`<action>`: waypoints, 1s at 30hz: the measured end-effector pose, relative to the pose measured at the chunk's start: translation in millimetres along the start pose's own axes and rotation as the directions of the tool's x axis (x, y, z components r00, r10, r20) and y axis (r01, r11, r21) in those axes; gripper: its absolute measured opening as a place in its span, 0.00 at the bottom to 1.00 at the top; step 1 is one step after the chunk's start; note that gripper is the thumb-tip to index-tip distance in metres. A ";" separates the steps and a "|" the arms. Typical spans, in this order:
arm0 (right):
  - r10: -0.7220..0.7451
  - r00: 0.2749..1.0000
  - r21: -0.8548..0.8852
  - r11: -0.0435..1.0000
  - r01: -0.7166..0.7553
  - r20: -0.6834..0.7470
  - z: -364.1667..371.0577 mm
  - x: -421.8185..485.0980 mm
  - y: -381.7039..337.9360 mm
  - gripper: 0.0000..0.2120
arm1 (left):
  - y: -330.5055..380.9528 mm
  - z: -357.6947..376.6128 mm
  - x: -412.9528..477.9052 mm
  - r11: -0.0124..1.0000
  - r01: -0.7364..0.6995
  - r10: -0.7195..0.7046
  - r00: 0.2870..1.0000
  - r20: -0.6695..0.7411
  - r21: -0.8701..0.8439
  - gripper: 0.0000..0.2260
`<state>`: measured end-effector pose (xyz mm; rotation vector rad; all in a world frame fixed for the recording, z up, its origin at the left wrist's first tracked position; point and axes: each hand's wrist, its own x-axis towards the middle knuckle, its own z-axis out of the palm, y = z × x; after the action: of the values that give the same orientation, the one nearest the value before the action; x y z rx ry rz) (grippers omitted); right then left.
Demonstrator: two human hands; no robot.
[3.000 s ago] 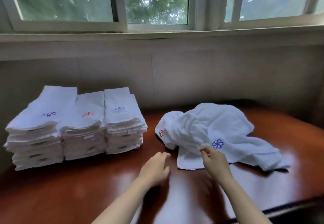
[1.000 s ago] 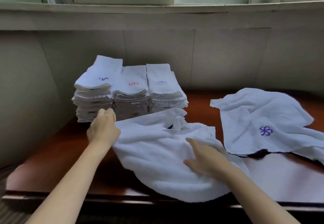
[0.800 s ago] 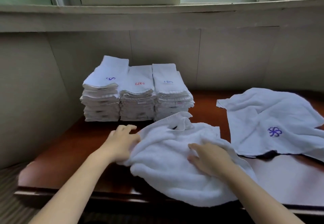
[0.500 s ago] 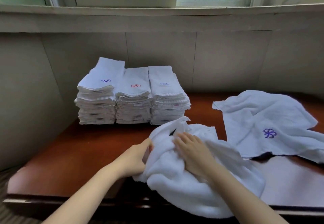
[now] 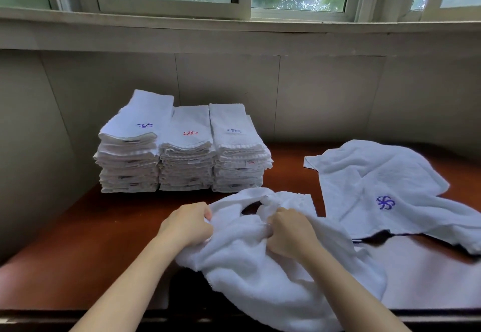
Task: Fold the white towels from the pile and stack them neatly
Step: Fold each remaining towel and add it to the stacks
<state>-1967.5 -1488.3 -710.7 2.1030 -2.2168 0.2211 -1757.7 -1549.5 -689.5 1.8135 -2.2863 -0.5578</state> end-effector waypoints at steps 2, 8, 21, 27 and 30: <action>0.018 1.000 0.025 1.000 -0.018 -0.004 0.2 -2.2 2.9 0.09 | -0.1 2.0 2.7 1.000 0.003 -0.002 1.000 0.018 -0.018 0.11; 0.051 0.999 0.060 0.997 -0.052 0.020 -1.3 -8.4 12.0 0.03 | -3.5 10.9 7.8 0.998 -0.033 0.031 0.999 -0.043 -0.056 0.11; 0.026 0.992 0.237 0.970 -0.056 0.126 2.3 -12.4 31.7 0.12 | -7.4 -27.4 -24.2 0.176 0.182 0.497 0.832 0.247 -0.967 0.18; 0.160 0.987 0.345 0.926 -0.151 0.002 -8.5 -1.5 56.3 0.09 | -8.5 -63.4 -36.8 0.170 -0.290 0.090 0.956 -0.278 -0.942 0.11; 0.210 0.976 0.325 0.928 -0.181 -0.055 -38.5 21.7 75.3 0.05 | -12.5 -85.1 -40.0 0.432 -0.404 -0.092 0.870 -0.485 -0.807 0.08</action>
<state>-2045.4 -1500.0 -673.2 1.9561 -2.4761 0.7175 -1706.2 -1529.0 -612.6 0.9788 -1.3118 -0.9369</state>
